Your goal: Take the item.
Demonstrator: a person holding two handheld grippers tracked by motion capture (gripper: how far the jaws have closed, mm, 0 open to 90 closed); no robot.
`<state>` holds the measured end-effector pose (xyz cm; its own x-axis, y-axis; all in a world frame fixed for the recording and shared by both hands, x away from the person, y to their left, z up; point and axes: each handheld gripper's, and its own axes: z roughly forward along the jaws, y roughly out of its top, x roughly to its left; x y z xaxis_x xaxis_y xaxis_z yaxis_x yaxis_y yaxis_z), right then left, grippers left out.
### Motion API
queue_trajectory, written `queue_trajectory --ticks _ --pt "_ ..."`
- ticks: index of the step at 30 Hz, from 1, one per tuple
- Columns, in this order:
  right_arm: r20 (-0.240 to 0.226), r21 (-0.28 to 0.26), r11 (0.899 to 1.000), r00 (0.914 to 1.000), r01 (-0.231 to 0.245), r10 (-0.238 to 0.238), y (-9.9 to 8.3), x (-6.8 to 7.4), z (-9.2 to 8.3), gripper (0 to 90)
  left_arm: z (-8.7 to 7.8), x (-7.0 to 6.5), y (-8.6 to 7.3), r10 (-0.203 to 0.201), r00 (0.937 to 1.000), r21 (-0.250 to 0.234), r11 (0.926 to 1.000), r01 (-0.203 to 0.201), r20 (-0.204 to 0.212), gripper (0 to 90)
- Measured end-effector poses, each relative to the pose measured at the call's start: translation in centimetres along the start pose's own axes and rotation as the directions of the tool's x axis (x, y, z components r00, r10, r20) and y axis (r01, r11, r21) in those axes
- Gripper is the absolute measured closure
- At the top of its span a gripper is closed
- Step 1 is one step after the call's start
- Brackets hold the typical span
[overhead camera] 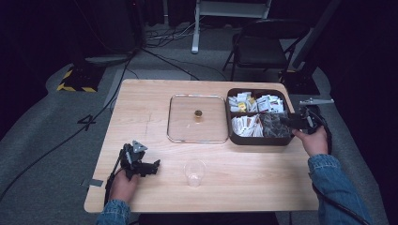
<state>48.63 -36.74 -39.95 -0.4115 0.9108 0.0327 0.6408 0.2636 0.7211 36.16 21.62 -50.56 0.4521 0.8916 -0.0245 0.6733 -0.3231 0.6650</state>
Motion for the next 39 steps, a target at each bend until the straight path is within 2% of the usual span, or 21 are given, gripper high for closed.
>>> queue_trajectory --ticks 4,9,23,27,29,31,33,39 --pt "-0.004 0.027 0.999 0.9993 -0.038 0.038 0.1 -0.7 1.6 36.0 0.0 0.0 0.0 0.0 1.0 0.0 1.0 0.0 0.0 0.1" --pt "0.0 0.047 0.997 0.9981 -0.061 0.061 -0.1 -1.2 2.4 35.9 0.0 0.0 0.0 0.0 1.0 0.0 1.0 0.0 0.0 0.2" --pt "-0.007 0.086 0.994 0.9973 -0.072 0.073 -1.0 -1.1 4.2 36.1 0.0 0.0 0.0 0.0 1.0 0.0 1.0 0.0 0.0 0.2" --pt "-0.007 0.121 0.99 0.9976 -0.068 0.07 -1.3 -0.9 4.9 41.2 0.0 0.0 0.0 -0.001 1.0 0.0 1.0 0.001 0.0 0.2" --pt "-0.008 0.138 0.988 0.9977 -0.065 0.067 -1.5 -0.8 5.2 46.9 0.0 0.0 0.0 0.0 1.0 0.0 1.0 0.0 0.0 0.1" --pt "-0.008 0.139 0.988 0.9979 -0.062 0.064 -1.5 -0.8 5.3 49.3 0.0 0.0 0.0 0.0 1.0 0.0 1.0 0.0 0.0 0.1" --pt "-0.016 0.143 0.988 0.9978 -0.061 0.064 -1.6 -0.8 5.4 57.6 0.0 0.0 0.0 0.0 1.0 0.0 1.0 0.0 0.0 0.1" --pt "-0.019 0.115 0.993 0.9993 -0.03 0.033 -1.6 -0.8 5.1 63.2 0.0 0.0 0.0 -0.001 1.0 0.0 1.0 0.001 0.0 0.1"
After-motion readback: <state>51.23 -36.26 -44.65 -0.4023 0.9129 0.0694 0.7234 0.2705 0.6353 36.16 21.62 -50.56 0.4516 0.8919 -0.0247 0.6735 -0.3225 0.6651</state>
